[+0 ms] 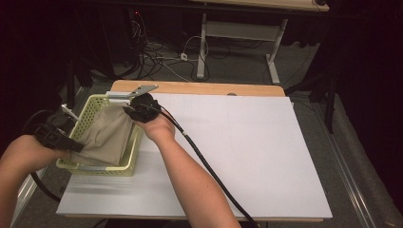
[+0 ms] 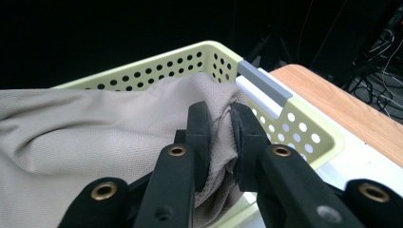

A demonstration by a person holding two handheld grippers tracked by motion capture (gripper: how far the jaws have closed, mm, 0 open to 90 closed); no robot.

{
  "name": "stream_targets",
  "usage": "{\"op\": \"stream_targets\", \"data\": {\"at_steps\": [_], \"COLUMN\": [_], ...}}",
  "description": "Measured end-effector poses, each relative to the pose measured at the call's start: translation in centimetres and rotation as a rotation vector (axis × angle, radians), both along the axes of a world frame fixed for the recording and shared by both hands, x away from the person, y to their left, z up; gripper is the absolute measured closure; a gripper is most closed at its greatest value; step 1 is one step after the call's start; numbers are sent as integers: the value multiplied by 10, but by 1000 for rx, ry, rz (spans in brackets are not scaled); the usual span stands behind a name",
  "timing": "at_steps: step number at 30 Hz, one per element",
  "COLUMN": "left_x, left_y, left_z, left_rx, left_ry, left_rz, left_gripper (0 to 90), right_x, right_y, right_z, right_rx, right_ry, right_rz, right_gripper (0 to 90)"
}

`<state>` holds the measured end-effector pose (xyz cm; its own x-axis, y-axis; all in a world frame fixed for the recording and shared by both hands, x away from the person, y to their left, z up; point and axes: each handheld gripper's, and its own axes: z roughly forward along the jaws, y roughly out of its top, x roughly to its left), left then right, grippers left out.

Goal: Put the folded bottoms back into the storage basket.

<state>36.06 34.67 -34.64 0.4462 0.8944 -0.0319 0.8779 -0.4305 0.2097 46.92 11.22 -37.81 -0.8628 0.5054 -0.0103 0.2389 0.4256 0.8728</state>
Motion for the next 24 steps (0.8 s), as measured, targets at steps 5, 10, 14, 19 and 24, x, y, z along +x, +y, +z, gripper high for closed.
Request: {"op": "stream_targets", "data": {"at_steps": [5, 10, 14, 19, 24], "left_x": [-5, -8, -8, -3, 5], "left_y": [-2, -2, -2, -1, -8], "left_z": [-2, 0, 1, 0, -8], "left_rx": [-11, -26, -34, -43, -23], "left_ry": [-2, -11, -16, -18, 15], "left_rz": [1, 8, 13, 44, 43], "left_gripper": [756, 754, 755, 749, 342], "right_x": [-1, 2, 6, 14, 33], "right_y": [1, 3, 8, 12, 13], "right_z": [-1, -2, -2, 1, -13], "right_rx": [-13, -10, -18, -19, -16], "right_ry": [-1, -1, -3, 5, 69], "right_rz": [3, -2, 0, 4, -24], "right_gripper": [811, 811, 811, 811, 484]}}
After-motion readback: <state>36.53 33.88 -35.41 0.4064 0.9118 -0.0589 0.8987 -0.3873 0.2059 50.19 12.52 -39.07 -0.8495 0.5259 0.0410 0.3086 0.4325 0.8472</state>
